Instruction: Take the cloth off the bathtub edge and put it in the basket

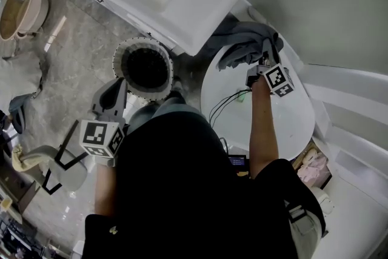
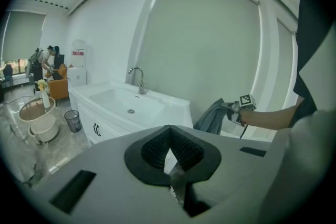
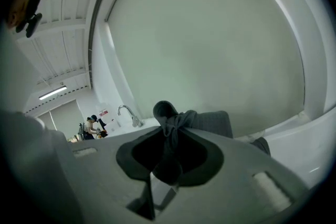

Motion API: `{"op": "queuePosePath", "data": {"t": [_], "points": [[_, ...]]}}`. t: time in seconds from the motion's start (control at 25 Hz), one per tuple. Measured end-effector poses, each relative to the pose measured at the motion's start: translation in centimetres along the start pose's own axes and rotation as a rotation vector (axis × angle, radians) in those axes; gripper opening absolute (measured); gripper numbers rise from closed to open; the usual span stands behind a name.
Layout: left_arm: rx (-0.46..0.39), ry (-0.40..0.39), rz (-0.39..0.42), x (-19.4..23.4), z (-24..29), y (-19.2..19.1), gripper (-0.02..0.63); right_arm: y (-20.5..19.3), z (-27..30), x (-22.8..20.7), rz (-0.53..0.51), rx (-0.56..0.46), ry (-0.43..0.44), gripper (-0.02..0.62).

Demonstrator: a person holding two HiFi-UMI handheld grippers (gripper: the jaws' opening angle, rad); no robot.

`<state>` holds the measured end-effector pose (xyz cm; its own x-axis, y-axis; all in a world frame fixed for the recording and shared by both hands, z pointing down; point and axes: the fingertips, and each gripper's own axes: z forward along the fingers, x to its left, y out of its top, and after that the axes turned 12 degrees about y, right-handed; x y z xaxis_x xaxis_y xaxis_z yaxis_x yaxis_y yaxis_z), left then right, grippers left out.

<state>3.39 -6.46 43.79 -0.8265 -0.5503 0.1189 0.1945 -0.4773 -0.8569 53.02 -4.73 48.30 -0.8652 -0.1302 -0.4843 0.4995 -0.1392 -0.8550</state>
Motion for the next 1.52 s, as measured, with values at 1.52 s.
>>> {"op": "queuePosePath", "data": {"t": [1.52], "points": [[-0.379, 0.037, 0.115, 6.0, -7.3, 15.2, 0.014, 24.0, -6.5, 30.4, -0.631, -0.405, 0.261, 0.066]]}}
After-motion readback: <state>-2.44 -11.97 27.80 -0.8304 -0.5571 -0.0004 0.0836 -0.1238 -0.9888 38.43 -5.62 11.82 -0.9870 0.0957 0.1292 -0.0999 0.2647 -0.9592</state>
